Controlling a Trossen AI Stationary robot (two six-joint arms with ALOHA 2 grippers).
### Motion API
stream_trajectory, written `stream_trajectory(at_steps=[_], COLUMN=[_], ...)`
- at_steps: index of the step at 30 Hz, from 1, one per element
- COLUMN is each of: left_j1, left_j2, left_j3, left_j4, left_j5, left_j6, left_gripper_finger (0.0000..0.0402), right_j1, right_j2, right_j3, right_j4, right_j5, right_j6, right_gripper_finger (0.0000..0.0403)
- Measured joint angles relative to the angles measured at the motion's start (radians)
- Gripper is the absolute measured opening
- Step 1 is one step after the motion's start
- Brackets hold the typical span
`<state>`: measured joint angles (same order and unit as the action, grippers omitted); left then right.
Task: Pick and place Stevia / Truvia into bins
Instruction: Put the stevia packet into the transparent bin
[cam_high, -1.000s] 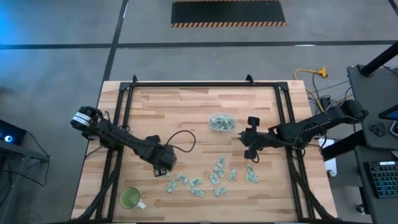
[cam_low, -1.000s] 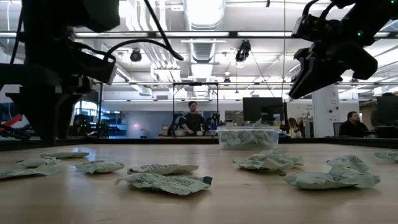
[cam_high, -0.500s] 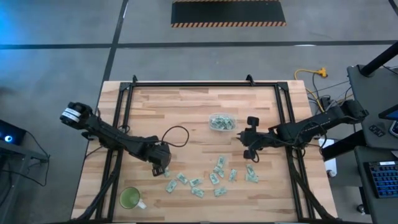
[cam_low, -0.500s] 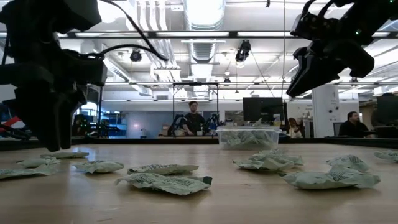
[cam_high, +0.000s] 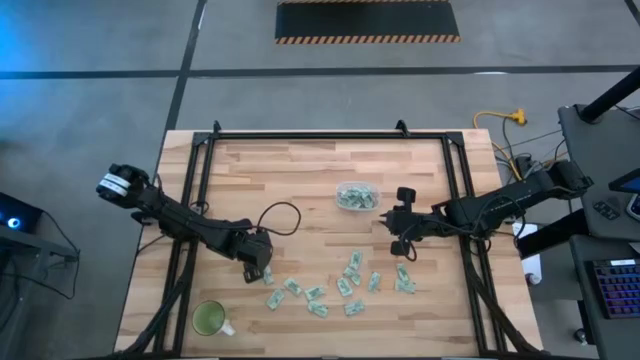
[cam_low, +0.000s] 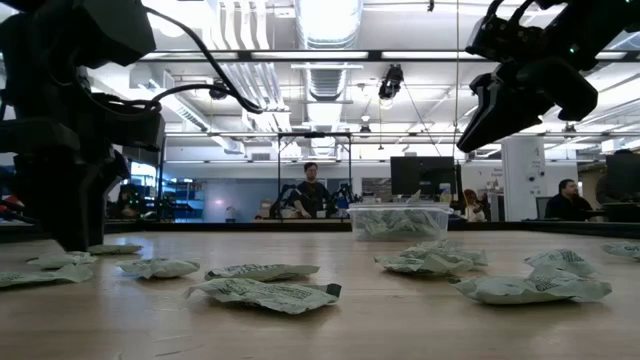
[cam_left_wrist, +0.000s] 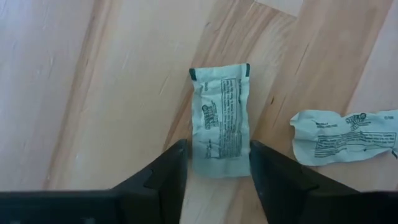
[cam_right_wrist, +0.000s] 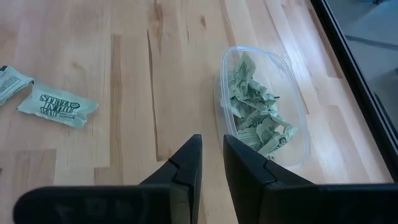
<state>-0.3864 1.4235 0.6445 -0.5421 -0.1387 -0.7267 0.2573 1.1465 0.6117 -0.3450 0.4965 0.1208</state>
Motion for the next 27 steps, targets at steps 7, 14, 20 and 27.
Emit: stream_trajectory(at_steps=[7,14,20,27], left_j1=[0.000,0.001,0.034,0.157], left_j2=[0.000,0.003,0.003,0.004], left_j3=[0.004,0.043,0.088,0.084], left_j4=[-0.003,0.035,0.135,0.509], left_j5=[0.010,-0.013,-0.192,-0.287], left_j6=[0.003,0.092,0.251,0.462], left_gripper_finger=[0.0043,0.0007,0.0008,0.0008], right_j1=[0.000,0.000,0.000,0.000], right_j2=[0.000,0.000,0.000,0.000], right_j3=[0.000,0.000,0.000,0.000], right_j4=[0.005,0.005,0.006,0.008], right_j5=[0.000,0.000,0.000,0.000], right_j6=[-0.002,-0.011,-0.011,-0.011], right_gripper_finger=[0.0059,0.0057,0.0057,0.0057])
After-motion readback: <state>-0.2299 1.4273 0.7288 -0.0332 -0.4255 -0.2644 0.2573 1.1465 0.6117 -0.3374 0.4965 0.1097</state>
